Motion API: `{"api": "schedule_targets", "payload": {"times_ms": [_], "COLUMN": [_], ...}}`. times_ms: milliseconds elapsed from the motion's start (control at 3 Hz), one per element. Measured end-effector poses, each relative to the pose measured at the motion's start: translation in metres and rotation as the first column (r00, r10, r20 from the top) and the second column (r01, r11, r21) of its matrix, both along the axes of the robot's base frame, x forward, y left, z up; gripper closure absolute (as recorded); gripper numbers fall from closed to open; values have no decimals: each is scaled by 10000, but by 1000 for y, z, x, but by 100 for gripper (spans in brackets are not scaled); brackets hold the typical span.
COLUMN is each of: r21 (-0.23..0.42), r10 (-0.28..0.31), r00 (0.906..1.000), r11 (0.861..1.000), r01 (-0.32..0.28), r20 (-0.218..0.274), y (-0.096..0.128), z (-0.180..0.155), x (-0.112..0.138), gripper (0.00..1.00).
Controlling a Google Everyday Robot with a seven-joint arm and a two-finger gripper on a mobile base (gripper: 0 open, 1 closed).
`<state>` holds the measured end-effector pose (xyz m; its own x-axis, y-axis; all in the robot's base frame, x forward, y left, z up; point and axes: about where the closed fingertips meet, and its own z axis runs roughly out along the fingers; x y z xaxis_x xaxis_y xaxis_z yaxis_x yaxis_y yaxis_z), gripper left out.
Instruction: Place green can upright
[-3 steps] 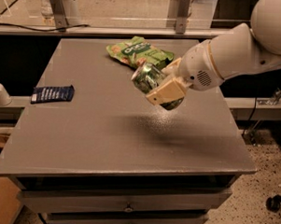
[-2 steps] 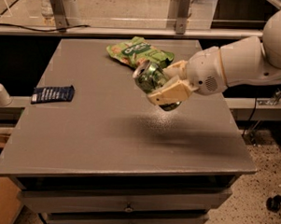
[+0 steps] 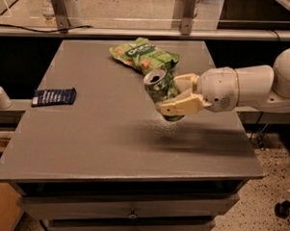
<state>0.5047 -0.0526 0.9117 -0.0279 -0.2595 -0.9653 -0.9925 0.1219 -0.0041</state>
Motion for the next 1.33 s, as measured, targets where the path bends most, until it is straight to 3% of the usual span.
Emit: {"api": "schedule_targets", "payload": {"times_ms": [333, 667, 1000, 1333], "r21": [764, 740, -812, -3611], "r10": [498, 1078, 1407, 1123], "r00": [9986, 9908, 9834, 9831], "r11": [9958, 9907, 9879, 9310], "r01": [-512, -1139, -1318, -532], "r20": [200, 815, 1149, 1446], "y": [0, 1, 12, 15], "z": [-9, -20, -34, -41], "x": [-8, -19, -24, -27], "gripper": [100, 100, 84, 60]}}
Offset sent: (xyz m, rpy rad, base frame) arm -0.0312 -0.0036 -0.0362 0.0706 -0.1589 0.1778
